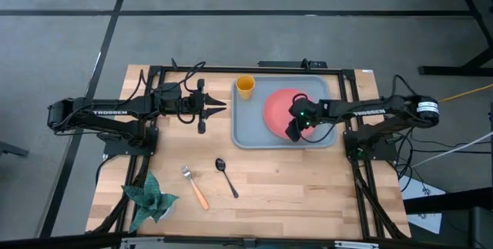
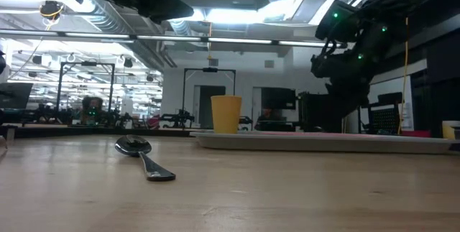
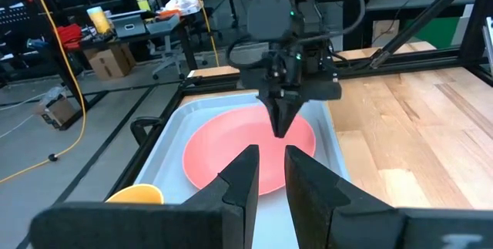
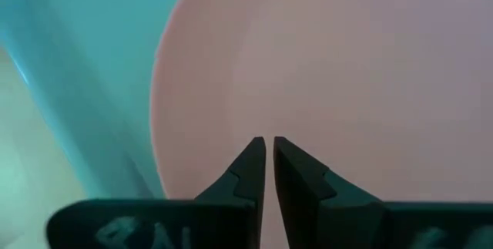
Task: Pick and place plate/cup/fork/spoon on tray
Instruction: Put the pink plate on the gray tray to the right of the yellow cup, then put the black spoon on the gray tray to the left of the pink plate
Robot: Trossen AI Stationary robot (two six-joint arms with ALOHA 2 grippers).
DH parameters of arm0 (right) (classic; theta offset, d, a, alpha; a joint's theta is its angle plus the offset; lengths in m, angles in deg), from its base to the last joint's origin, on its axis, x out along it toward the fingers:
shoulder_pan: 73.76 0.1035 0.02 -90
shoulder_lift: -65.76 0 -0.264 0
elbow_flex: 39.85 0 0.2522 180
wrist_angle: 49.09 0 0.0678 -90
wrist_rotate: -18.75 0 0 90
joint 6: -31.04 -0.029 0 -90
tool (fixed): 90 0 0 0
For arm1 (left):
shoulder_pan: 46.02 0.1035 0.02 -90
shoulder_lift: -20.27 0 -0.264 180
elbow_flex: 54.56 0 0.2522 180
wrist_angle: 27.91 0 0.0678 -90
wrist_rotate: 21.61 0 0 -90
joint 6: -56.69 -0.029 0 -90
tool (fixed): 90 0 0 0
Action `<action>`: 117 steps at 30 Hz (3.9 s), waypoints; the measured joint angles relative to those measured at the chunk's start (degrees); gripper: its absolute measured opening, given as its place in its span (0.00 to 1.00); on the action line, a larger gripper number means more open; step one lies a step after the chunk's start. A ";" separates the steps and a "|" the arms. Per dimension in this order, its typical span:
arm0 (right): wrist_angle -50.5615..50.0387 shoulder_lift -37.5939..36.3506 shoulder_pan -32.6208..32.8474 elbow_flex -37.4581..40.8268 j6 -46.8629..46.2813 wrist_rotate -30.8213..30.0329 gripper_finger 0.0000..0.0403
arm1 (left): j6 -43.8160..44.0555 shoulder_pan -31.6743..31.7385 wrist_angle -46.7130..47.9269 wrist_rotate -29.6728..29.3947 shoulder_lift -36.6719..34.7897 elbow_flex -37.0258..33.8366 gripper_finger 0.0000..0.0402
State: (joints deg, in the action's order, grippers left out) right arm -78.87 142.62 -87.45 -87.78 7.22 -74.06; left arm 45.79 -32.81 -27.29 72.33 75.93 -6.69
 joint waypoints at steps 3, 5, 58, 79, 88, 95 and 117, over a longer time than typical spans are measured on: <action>2.87 2.64 0.39 0.00 1.58 -0.78 0.09 | 0.00 0.02 0.00 -0.01 0.00 0.00 0.15; 3.88 4.62 0.37 0.00 1.81 -0.78 0.09 | 0.00 0.01 0.00 -0.01 0.00 0.00 0.15; 4.47 7.82 -6.56 -0.15 2.84 -3.93 0.09 | -0.04 0.02 0.02 -0.01 0.00 0.00 0.15; 0.39 7.76 -3.05 -4.01 -0.82 -0.11 0.09 | -0.05 0.02 0.04 -0.03 0.00 0.00 0.15; -0.20 7.76 2.80 -8.96 -2.97 10.88 0.09 | -0.07 0.00 0.04 -0.02 0.00 0.00 0.15; -0.05 7.74 9.96 -12.70 -2.84 18.96 0.09 | -0.22 0.02 -0.13 -0.03 0.00 0.00 0.15; 28.10 8.64 35.19 -13.16 -14.00 0.29 0.09 | 18.26 -3.50 1.18 9.93 -0.02 0.99 0.15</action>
State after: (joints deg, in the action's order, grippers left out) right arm -50.77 151.26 -52.26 -100.94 -6.78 -73.77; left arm 64.06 -36.31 -26.11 82.26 75.91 -5.70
